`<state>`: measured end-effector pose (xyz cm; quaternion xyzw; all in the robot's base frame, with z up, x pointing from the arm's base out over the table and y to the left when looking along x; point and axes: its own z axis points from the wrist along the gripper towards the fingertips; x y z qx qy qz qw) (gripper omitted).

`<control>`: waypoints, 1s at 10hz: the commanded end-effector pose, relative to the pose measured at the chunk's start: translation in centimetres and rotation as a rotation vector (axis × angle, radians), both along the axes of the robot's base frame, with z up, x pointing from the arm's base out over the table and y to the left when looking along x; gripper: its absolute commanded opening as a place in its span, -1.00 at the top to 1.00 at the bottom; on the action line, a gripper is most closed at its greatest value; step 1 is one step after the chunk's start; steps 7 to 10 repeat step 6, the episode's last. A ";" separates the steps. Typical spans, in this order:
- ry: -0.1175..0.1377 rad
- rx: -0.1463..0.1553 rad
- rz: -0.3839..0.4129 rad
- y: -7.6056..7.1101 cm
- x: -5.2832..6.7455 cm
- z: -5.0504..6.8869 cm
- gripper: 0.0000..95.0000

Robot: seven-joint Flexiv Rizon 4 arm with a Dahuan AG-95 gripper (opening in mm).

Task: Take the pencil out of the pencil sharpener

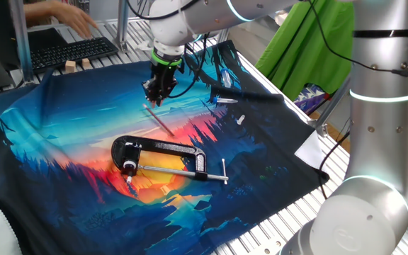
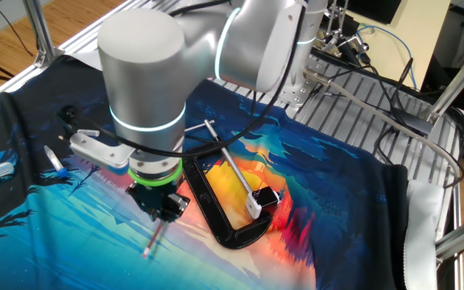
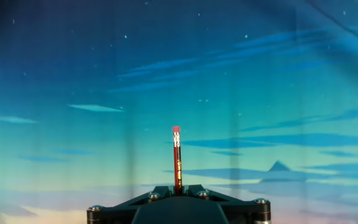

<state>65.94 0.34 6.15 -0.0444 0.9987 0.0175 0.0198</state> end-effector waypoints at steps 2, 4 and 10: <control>-0.004 -0.016 -0.002 -0.1 -0.3 0.1 0.20; -0.004 -0.015 -0.004 -0.1 -0.3 0.3 0.20; -0.004 -0.014 -0.009 -0.1 -0.3 0.4 0.20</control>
